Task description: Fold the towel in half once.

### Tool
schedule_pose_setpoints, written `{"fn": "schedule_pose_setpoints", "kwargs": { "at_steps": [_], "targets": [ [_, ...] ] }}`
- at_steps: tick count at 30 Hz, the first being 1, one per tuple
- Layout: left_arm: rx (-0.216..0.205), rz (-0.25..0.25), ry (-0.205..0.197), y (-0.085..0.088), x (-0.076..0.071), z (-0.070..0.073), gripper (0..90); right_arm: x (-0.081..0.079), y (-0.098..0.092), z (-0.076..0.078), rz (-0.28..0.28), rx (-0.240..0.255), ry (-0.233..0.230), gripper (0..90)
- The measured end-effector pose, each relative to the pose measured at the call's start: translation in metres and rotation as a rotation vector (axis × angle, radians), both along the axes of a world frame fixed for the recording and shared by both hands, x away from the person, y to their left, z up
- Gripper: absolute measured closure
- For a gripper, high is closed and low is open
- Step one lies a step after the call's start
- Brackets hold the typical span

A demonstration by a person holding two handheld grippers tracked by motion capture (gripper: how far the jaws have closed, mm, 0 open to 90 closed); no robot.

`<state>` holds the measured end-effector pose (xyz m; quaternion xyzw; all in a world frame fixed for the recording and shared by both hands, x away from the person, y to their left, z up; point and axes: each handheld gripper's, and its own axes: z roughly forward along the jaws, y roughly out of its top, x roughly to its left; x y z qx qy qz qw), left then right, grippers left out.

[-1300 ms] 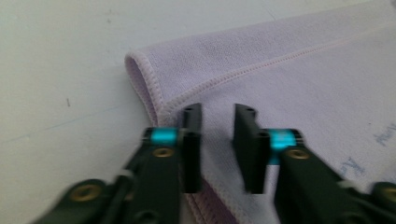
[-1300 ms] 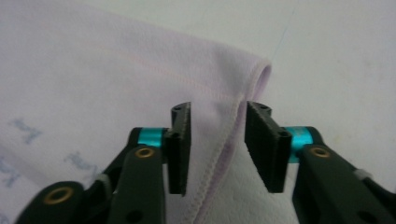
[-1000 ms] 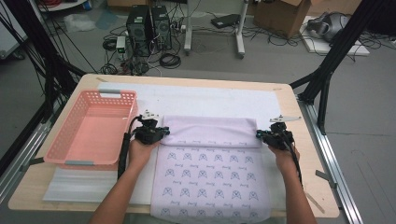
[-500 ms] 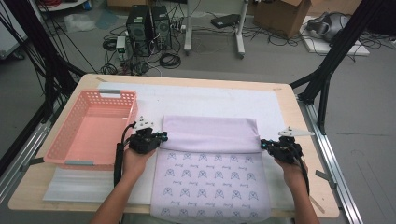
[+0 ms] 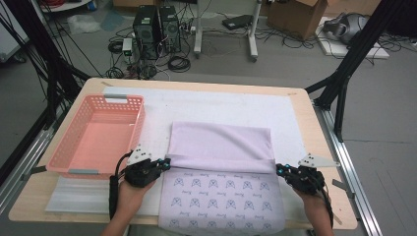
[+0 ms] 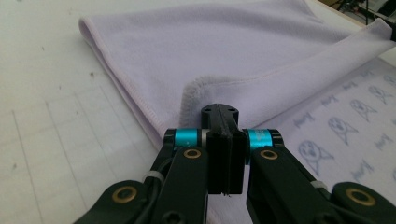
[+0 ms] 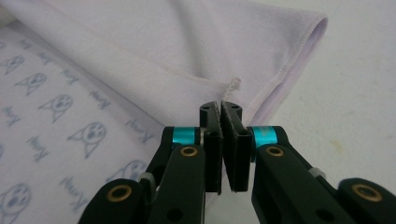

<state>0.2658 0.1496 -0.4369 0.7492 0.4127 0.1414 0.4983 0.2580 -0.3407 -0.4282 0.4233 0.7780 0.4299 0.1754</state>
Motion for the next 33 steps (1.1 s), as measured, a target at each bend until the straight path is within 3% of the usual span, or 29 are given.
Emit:
{"fn": "schedule_pose_setpoints", "kwargs": {
  "at_steps": [3, 7, 9, 10, 14, 17, 19, 20, 21, 22, 24, 30, 33],
  "targets": [
    [-0.007, -0.005, 0.009, 0.004, -0.008, -0.003, 89.8, -0.008, -0.001, -0.003, 0.003, -0.005, -0.003, 87.3],
    [-0.011, 0.018, -0.009, 0.008, -0.011, -0.006, 88.9, -0.011, -0.004, -0.008, -0.005, 0.002, 0.004, 86.6],
    [-0.018, 0.031, -0.016, 0.007, -0.008, -0.006, 66.0, -0.011, -0.002, -0.009, -0.009, -0.009, 0.000, 75.5],
    [-0.027, 0.029, -0.019, 0.006, -0.006, -0.006, 59.1, -0.011, -0.001, -0.009, -0.022, -0.005, 0.000, 70.4],
    [-0.009, 0.002, -0.028, -0.004, 0.005, -0.007, 47.0, -0.009, -0.001, -0.004, -0.048, 0.030, -0.018, 61.2],
    [0.009, -0.027, 0.012, -0.013, 0.014, -0.012, 53.0, -0.005, 0.002, -0.004, -0.056, 0.036, -0.023, 59.9],
    [0.062, -0.028, 0.049, -0.019, 0.018, -0.014, 63.5, 0.000, 0.004, -0.007, -0.056, 0.031, -0.013, 59.9],
    [0.077, -0.028, 0.052, -0.021, 0.018, -0.014, 73.7, 0.002, 0.005, -0.009, -0.056, 0.029, -0.011, 60.9],
    [0.087, -0.019, 0.057, -0.022, 0.018, -0.014, 83.3, 0.004, 0.006, -0.010, -0.056, 0.027, 0.000, 64.3],
    [0.094, -0.017, 0.065, -0.023, 0.018, -0.014, 86.5, 0.005, 0.006, -0.012, -0.050, 0.024, 0.006, 70.7],
    [0.088, -0.018, 0.068, -0.023, 0.016, -0.014, 87.4, 0.006, 0.007, -0.014, -0.031, 0.012, 0.012, 85.8],
    [0.021, -0.052, 0.031, -0.012, -0.002, -0.001, 87.5, -0.006, 0.003, -0.008, -0.012, 0.013, 0.001, 86.9],
    [0.011, -0.062, 0.020, -0.008, -0.014, 0.001, 87.5, -0.016, -0.001, -0.004, 0.001, 0.019, -0.009, 86.9]
  ]
}}
